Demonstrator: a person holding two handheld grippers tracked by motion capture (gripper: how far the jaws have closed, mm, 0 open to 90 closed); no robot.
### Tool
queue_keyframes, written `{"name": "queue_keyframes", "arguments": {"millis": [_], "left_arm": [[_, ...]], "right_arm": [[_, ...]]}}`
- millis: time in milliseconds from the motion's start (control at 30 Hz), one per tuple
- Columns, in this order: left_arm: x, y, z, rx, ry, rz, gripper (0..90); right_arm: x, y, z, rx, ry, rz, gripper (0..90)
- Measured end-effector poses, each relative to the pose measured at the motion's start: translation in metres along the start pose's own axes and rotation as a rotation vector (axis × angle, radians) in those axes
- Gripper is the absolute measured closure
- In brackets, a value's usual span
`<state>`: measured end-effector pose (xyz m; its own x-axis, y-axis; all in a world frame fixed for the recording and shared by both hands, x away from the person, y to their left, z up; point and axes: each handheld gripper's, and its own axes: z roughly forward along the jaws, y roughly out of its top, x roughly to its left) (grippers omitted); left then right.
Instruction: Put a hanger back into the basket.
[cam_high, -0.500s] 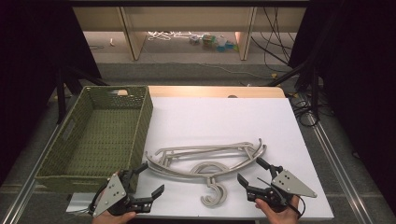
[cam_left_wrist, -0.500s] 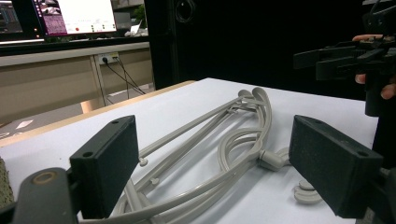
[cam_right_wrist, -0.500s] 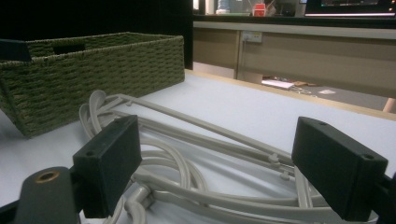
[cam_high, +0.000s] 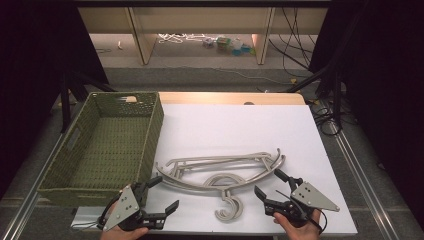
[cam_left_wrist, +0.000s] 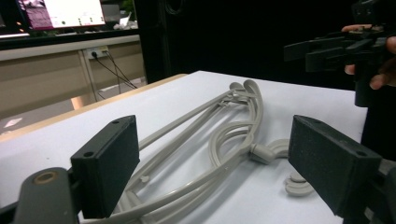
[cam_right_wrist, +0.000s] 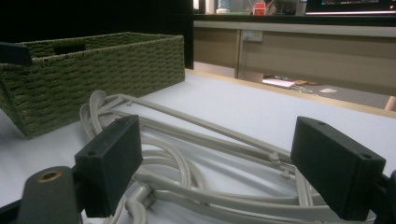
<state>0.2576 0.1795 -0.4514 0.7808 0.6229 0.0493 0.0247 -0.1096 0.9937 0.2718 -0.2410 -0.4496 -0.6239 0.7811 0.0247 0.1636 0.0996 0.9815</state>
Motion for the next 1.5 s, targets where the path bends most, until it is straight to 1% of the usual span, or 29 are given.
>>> {"name": "queue_keyframes", "arguments": {"millis": [133,200,233,267,300,367,400,433,467,500,533,600,667,700,867,900,967,1000,1033,1067,1133,1167,1200,1233,1267,1300,1400,1433,1500], "left_arm": [[-0.002,0.004,0.005,0.016,-0.014,-0.024,16.0],[-0.002,0.007,0.009,0.024,-0.026,-0.013,16.0],[-0.003,0.010,0.011,0.042,-0.027,-0.005,16.0],[-0.005,0.015,0.018,0.075,-0.050,0.006,16.0],[-0.005,0.015,0.018,0.075,-0.050,0.006,16.0],[-0.008,0.020,0.026,0.110,-0.062,0.017,16.3],[-0.010,0.023,0.032,0.131,-0.081,0.019,16.3],[-0.012,0.026,0.040,0.163,-0.081,0.046,19.3],[-0.012,0.026,0.040,0.163,-0.081,0.046,19.7],[-0.013,0.027,0.046,0.178,-0.080,0.065,19.7],[-0.013,0.027,0.052,0.199,-0.092,0.075,20.5],[-0.014,0.026,0.063,0.245,-0.109,0.073,21.5],[-0.014,0.024,0.073,0.297,-0.133,0.089,21.4],[-0.015,0.023,0.077,0.311,-0.130,0.099,21.7],[-0.018,0.019,0.099,0.424,-0.183,0.180,24.0],[-0.020,0.019,0.104,0.424,-0.190,0.197,27.4],[-0.022,0.019,0.111,0.440,-0.207,0.210,27.9],[-0.022,0.019,0.116,0.465,-0.225,0.229,27.6],[-0.022,0.018,0.121,0.472,-0.238,0.225,27.3],[-0.021,0.018,0.126,0.492,-0.253,0.254,29.2],[-0.020,0.017,0.130,0.504,-0.265,0.259,29.8],[-0.020,0.016,0.132,0.507,-0.269,0.259,30.0],[-0.018,0.013,0.136,0.521,-0.287,0.278,32.2],[-0.018,0.013,0.136,0.521,-0.287,0.278,33.3],[-0.018,0.012,0.138,0.533,-0.298,0.291,33.3],[-0.016,0.010,0.140,0.552,-0.301,0.301,34.1],[-0.016,0.007,0.143,0.564,-0.306,0.317,35.5],[-0.016,0.005,0.145,0.578,-0.321,0.338,37.4],[-0.016,0.004,0.146,0.585,-0.325,0.340,37.8]], "right_arm": [[-0.001,-0.001,0.001,-0.003,0.014,0.010,17.9],[-0.001,-0.001,0.000,0.010,0.012,0.019,17.9],[-0.002,-0.001,0.002,-0.009,0.003,0.000,18.0],[-0.001,-0.001,0.002,0.001,0.000,0.018,18.2],[-0.001,-0.001,0.002,0.001,0.000,0.018,18.2],[0.000,-0.001,0.002,-0.006,0.000,0.021,18.4],[0.000,-0.001,0.002,-0.006,0.000,0.021,18.4],[-0.001,-0.001,0.002,0.006,0.017,0.022,18.7],[-0.001,-0.001,0.002,0.006,0.017,0.022,18.7],[-0.002,-0.001,0.001,0.011,0.013,0.022,18.8],[-0.002,-0.001,0.002,-0.007,0.009,0.024,19.1],[-0.003,-0.001,0.002,-0.015,0.006,0.011,19.1],[-0.003,-0.001,0.002,-0.016,0.015,0.012,19.2],[-0.002,-0.001,0.001,-0.017,-0.003,0.020,19.3],[-0.002,-0.001,0.001,-0.006,0.013,0.024,19.4],[-0.002,-0.001,0.001,-0.007,0.010,0.023,19.6],[-0.002,-0.001,0.001,-0.006,0.011,0.023,19.6],[-0.002,-0.001,0.001,-0.005,0.011,0.023,19.6],[-0.002,-0.001,0.001,-0.005,0.011,0.024,19.6],[-0.002,-0.001,0.001,-0.004,0.014,0.025,19.6],[-0.002,-0.001,0.001,-0.003,0.015,0.025,19.6],[-0.002,-0.002,0.002,-0.011,0.028,0.034,19.6],[-0.001,-0.002,0.003,-0.012,0.032,0.037,19.6],[-0.001,-0.002,0.003,-0.012,0.032,0.037,19.6],[-0.002,-0.001,0.001,0.022,0.035,0.028,19.6],[-0.002,-0.001,0.001,0.027,0.020,0.028,19.6],[-0.002,-0.001,0.001,0.028,0.022,0.027,19.7],[-0.002,-0.002,0.003,0.006,0.035,0.033,19.7],[-0.002,-0.002,0.003,0.008,0.035,0.031,19.7]]}}
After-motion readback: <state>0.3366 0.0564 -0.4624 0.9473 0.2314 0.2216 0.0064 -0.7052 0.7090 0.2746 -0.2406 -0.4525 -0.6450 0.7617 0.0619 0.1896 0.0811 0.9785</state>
